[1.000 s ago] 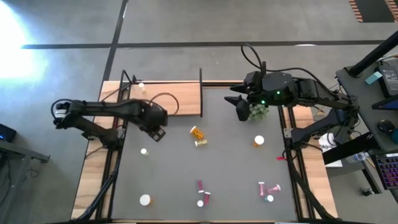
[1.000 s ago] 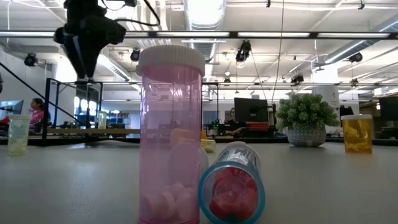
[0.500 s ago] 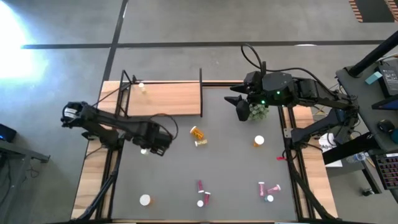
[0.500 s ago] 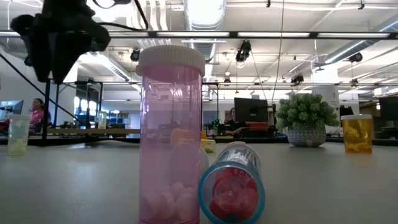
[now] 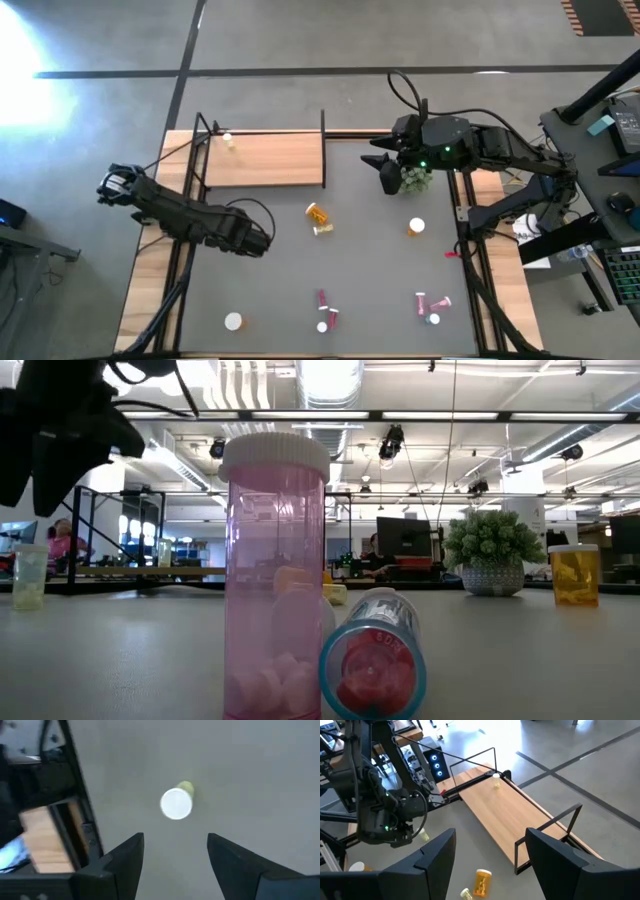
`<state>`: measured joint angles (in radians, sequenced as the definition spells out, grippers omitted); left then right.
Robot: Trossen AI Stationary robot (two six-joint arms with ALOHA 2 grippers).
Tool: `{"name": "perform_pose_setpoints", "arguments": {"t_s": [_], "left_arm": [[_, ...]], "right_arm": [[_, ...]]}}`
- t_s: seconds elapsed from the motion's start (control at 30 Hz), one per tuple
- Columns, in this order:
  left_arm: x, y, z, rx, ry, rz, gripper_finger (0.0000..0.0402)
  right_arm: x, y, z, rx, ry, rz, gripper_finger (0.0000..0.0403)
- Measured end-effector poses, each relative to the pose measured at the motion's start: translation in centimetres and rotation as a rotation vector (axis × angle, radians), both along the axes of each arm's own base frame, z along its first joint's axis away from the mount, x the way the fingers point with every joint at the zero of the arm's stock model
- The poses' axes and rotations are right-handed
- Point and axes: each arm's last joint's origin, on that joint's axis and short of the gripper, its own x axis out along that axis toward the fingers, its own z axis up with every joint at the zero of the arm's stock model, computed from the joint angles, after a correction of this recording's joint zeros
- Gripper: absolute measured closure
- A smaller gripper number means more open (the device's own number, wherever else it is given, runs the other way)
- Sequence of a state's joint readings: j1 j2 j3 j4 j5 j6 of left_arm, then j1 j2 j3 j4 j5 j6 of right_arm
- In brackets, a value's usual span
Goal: Pick and place medicine bottles onto shelf by color
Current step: Put the left yellow pill bottle on the shelf aligned with the other yellow pill bottle
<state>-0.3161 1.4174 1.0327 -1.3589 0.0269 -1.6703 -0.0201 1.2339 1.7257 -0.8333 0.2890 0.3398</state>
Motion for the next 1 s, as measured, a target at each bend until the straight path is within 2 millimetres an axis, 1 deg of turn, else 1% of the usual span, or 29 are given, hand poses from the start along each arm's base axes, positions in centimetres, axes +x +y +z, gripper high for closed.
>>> {"name": "perform_pose_setpoints", "arguments": {"t_s": [0.37,0.67,0.8,1.0], "left_arm": [[-1.0,0.3,-2.9,-0.009,-0.046,0.028,0.02],[-1.5,0.7,-4.9,0.029,-0.076,-0.003,0.0203],[-1.5,0.7,-5.1,0.038,-0.079,-0.017,0.0222],[-1.6,0.8,-5.1,0.062,-0.084,-0.022,0.0273]], "right_arm": [[0.0,0.0,0.0,0.0,0.0,0.0,0.0174],[0.0,0.0,0.0,0.0,0.0,0.0,0.0174],[0.0,0.0,0.0,0.0,0.0,0.0,0.0174],[0.0,0.0,0.0,0.0,-0.001,0.0,0.0174]]}}
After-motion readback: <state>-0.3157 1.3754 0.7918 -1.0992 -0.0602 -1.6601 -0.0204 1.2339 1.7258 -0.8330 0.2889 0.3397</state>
